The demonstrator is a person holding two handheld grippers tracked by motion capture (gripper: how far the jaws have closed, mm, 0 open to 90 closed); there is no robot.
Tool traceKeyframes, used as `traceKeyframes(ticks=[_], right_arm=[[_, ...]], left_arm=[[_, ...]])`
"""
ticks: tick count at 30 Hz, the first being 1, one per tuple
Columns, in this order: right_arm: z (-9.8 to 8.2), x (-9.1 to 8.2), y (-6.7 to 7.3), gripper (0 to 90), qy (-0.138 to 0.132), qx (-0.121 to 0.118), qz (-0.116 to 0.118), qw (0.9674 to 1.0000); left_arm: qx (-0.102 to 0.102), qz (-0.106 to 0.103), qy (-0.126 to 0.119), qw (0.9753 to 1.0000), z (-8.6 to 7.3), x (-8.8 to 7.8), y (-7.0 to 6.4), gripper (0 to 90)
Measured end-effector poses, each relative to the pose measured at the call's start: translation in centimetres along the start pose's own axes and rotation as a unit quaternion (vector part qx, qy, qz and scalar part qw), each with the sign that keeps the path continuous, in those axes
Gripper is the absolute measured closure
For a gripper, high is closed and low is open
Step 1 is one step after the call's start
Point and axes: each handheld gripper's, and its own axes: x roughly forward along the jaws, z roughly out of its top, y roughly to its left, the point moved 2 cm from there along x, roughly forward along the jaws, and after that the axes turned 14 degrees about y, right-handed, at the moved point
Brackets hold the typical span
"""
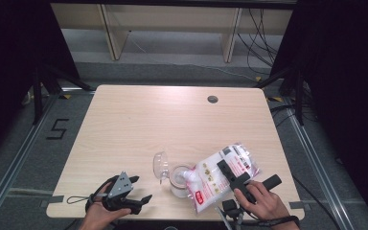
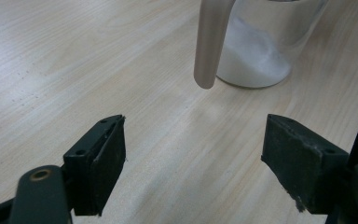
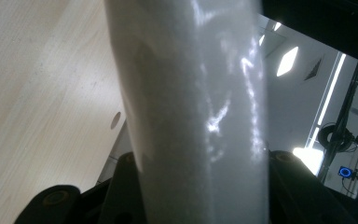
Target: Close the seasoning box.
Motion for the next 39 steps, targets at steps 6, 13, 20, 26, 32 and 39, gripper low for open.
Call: traceKeyframes(ticks=[6, 13, 20, 26, 32, 39], right_arm=[[-0.14, 0.1, 0.15, 65.9, 0.002, 0.007, 0.003, 1.0], [-0.29, 0.07, 0.18, 66.0, 0.004, 0.009, 0.005, 0.9999], [-0.3, 0.09, 0.2, 66.2, 0.004, 0.01, 0.006, 0.9999], [-0.31, 0.08, 0.25, 66.4, 0.003, 0.012, 0.006, 0.9999], [-0.33, 0.1, 0.22, 66.4, 0.003, 0.012, 0.005, 0.9999], [-0.31, 0.1, 0.25, 66.5, 0.004, 0.013, 0.006, 0.9999]], left_arm=[[0.005, 0.002, 0.005, 1.0, -0.02, -0.05, 0.11, 21.1], [0.006, 0.002, 0.006, 1.0, -0.03, -0.05, 0.11, 21.1], [0.0, 0.0, 0.0, 1.0, 0.0, 0.0, 0.03, 21.1], [0.011, 0.006, 0.012, 0.9998, -0.06, -0.14, 0.25, 21.1], [0.008, 0.003, 0.009, 0.9999, -0.05, -0.11, 0.18, 21.1], [0.011, 0.006, 0.012, 0.9998, -0.05, -0.15, 0.27, 21.1]])
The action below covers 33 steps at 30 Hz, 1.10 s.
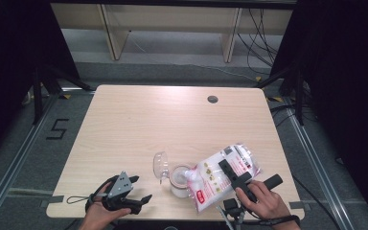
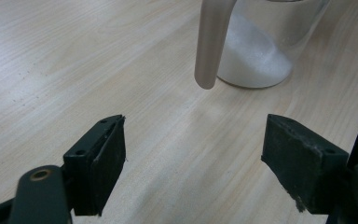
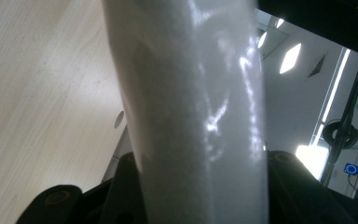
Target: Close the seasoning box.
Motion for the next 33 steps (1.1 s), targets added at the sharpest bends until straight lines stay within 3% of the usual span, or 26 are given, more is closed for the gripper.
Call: traceKeyframes(ticks=[15, 16, 33], right_arm=[[0.01, 0.01, -0.06, 66.6, -0.001, -0.004, 0.001, 1.0], [0.06, -0.08, 0.13, 66.6, 0.005, 0.015, 0.007, 0.9998], [0.03, -0.05, 0.16, 66.7, 0.003, 0.012, 0.006, 0.9999]], left_arm=[[-0.004, -0.004, -0.003, 1.0, 0.01, 0.04, -0.09, 21.0], [-0.004, -0.004, -0.003, 1.0, 0.01, 0.04, -0.09, 21.0], [-0.003, -0.005, -0.002, 1.0, 0.01, 0.05, -0.03, 21.0]])
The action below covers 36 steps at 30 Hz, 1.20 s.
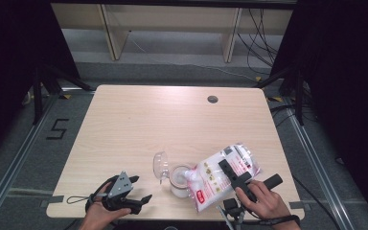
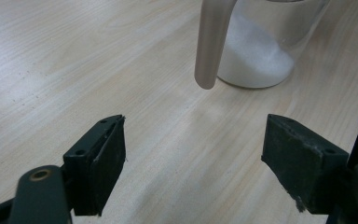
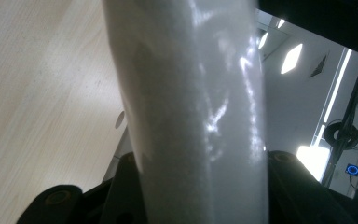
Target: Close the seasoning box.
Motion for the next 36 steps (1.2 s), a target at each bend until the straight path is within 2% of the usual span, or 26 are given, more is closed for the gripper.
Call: traceKeyframes(ticks=[16, 19, 22, 23, 27, 28, 29, 36], right_arm=[[0.08, 0.08, 0.01, 66.7, -0.002, -0.002, 0.003, 1.0], [0.1, 0.07, 0.03, 66.8, -0.002, 0.001, 0.003, 1.0], [0.07, 0.07, 0.03, 66.8, -0.001, 0.001, 0.003, 1.0], [0.03, 0.08, 0.22, 66.8, 0.0, 0.009, 0.009, 0.9999], [0.05, 0.06, -0.01, 66.8, -0.001, 0.001, 0.004, 1.0], [0.02, 0.04, 0.17, 66.8, 0.002, 0.009, 0.009, 0.9999], [0.04, 0.05, 0.0, 66.8, -0.001, 0.001, 0.004, 1.0], [0.03, 0.07, 0.22, 66.8, 0.0, 0.008, 0.008, 0.9999]], left_arm=[[-0.001, 0.001, -0.001, 1.0, 0.0, 0.02, 0.01, 20.8], [-0.007, 0.0, -0.008, 0.9999, 0.04, 0.1, -0.06, 20.7], [-0.002, 0.003, -0.007, 1.0, 0.05, 0.05, 0.01, 20.4], [-0.007, 0.002, -0.008, 0.9999, 0.02, 0.07, -0.04, 20.3], [-0.007, 0.004, -0.007, 0.9999, 0.02, 0.08, -0.02, 19.9], [-0.007, 0.004, -0.007, 0.9999, 0.02, 0.08, -0.02, 19.8], [-0.006, 0.005, -0.008, 0.9999, 0.03, 0.07, 0.01, 19.7], [-0.009, 0.003, -0.013, 0.9999, 0.04, 0.13, -0.01, 19.3]])
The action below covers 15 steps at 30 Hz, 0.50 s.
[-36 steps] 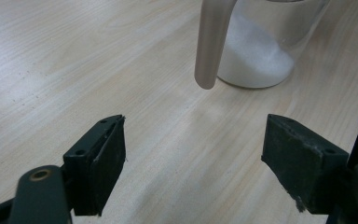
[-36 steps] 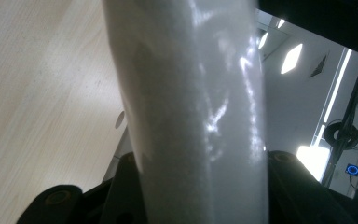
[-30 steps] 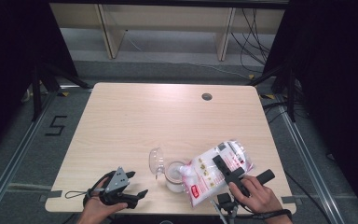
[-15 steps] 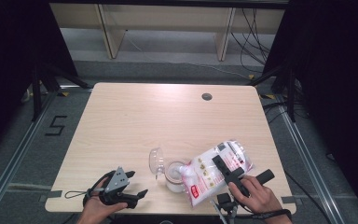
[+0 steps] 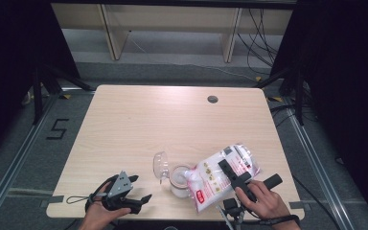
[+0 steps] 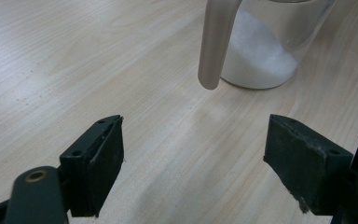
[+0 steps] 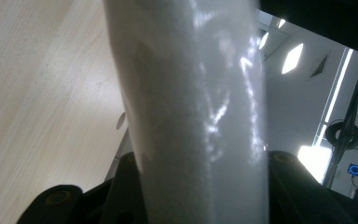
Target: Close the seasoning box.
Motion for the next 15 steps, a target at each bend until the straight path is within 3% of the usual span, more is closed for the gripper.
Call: traceKeyframes(ticks=[15], right_arm=[[-0.1, -0.09, -0.31, 66.8, 0.002, -0.006, -0.007, 1.0]], left_arm=[[0.001, 0.001, 0.0, 1.0, 0.01, 0.0, 0.02, 19.1]])
